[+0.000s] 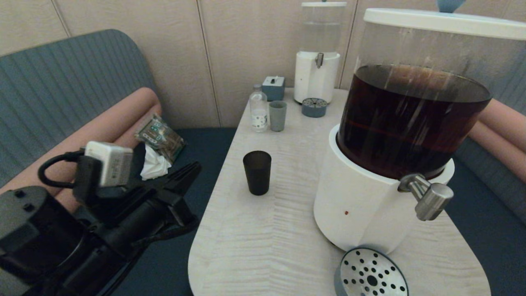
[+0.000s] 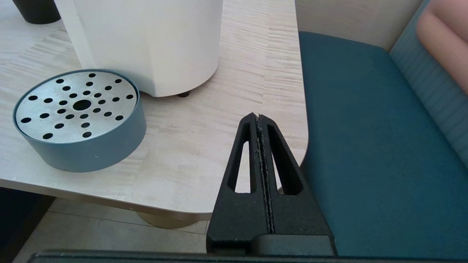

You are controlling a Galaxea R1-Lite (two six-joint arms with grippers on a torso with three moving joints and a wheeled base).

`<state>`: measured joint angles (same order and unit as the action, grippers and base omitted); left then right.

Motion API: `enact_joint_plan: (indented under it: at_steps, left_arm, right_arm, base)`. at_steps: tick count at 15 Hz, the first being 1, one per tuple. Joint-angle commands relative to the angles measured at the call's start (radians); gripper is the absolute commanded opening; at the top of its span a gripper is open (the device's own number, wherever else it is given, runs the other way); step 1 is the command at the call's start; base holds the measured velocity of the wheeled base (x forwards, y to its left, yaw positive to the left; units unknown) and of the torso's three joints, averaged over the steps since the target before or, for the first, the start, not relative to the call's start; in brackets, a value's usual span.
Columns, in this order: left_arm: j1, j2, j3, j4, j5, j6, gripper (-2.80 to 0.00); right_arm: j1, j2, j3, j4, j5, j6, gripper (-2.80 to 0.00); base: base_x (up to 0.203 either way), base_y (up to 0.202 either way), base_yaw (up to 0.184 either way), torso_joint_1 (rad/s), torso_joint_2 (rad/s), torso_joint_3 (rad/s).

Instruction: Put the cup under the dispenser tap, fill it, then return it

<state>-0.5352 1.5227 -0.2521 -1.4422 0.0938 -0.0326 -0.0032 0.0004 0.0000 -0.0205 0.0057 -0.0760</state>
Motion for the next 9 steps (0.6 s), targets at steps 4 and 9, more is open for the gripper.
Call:
enact_joint_plan:
  at_steps: [4,9]
  left_arm:
    - [0.059,-0.247,0.132,0.001,0.012,-0.007,-2.80]
    - [0.264,-0.459,0.193,0.044,-0.083,0.008,-2.80]
  right_arm:
    - [0.000,0.001,0.009,-0.001,0.000,-0.001,-2.80]
    - [0.000,0.001,0.009,0.000,0.000,-0.001,-2.80]
  base:
    - [0.000,0.000,0.000,0.000,0.00,0.000]
    - [0.000,0.000,0.000,0.000,0.00,0.000]
